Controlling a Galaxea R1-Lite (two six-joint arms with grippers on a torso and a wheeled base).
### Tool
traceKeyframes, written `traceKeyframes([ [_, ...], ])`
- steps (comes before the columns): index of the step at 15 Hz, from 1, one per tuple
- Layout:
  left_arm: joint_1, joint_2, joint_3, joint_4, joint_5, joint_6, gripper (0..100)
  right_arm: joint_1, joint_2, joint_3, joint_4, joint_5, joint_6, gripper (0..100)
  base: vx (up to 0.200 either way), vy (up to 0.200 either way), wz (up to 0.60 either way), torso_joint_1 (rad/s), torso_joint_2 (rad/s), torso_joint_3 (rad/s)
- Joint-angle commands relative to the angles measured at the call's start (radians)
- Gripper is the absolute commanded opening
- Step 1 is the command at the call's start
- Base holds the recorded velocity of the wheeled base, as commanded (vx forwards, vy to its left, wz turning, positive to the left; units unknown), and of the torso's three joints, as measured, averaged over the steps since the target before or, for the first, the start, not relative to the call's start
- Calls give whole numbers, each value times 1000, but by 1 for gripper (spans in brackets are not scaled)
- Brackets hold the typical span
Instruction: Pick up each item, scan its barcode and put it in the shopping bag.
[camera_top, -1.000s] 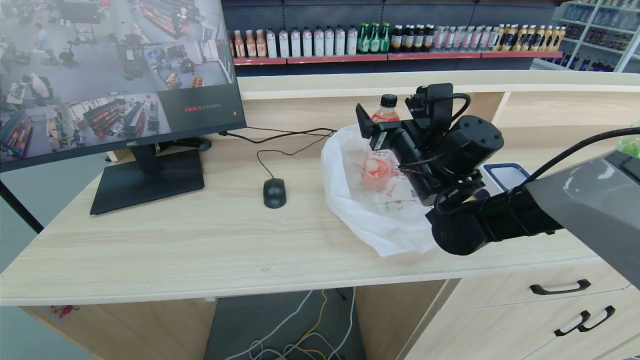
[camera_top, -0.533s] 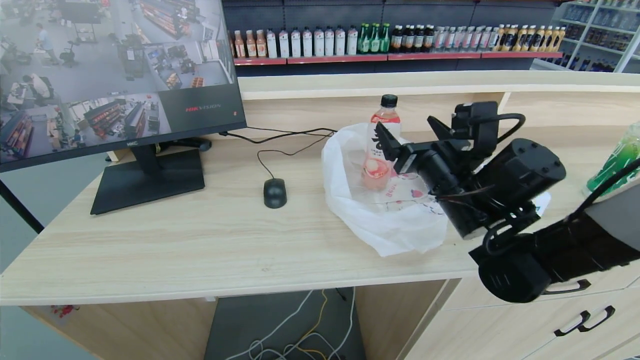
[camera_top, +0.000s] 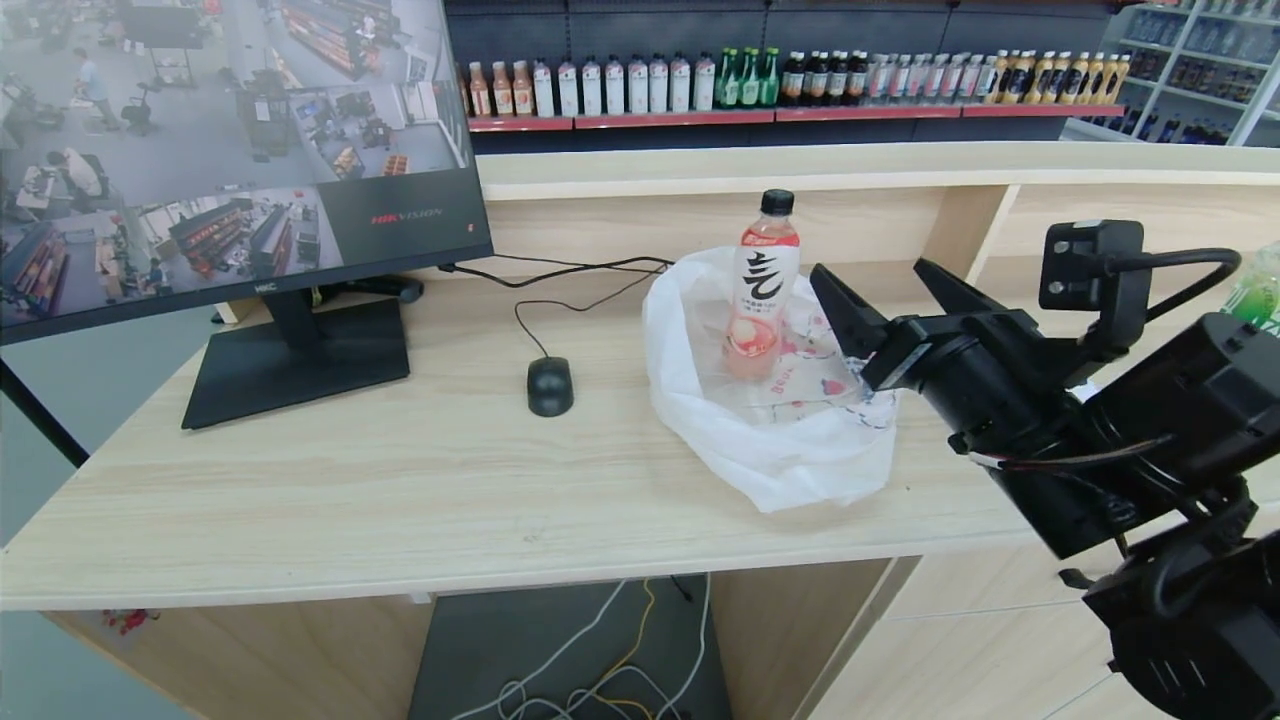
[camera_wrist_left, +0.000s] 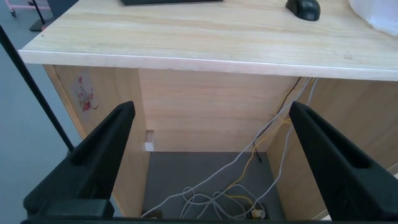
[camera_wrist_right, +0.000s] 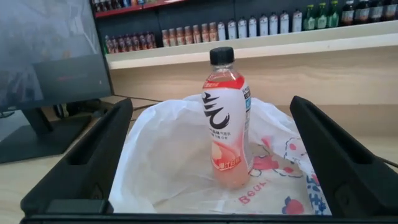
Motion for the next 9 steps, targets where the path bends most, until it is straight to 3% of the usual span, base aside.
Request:
traceKeyframes([
  [1,0,0,0,-1,1,2,100,33,-11,32,0,0,-1,100,0,0,0,0,0,0],
  [2,0,0,0,-1,1,2,100,46,-11,38,0,0,-1,100,0,0,0,0,0,0],
  [5,0,0,0,-1,1,2,100,66,-5,44,0,-2,-1,100,-200,0,0,4,1,4],
  [9,0,0,0,-1,1,0,100,33,-9,44,0,-3,-1,100,0,0,0,0,0,0],
])
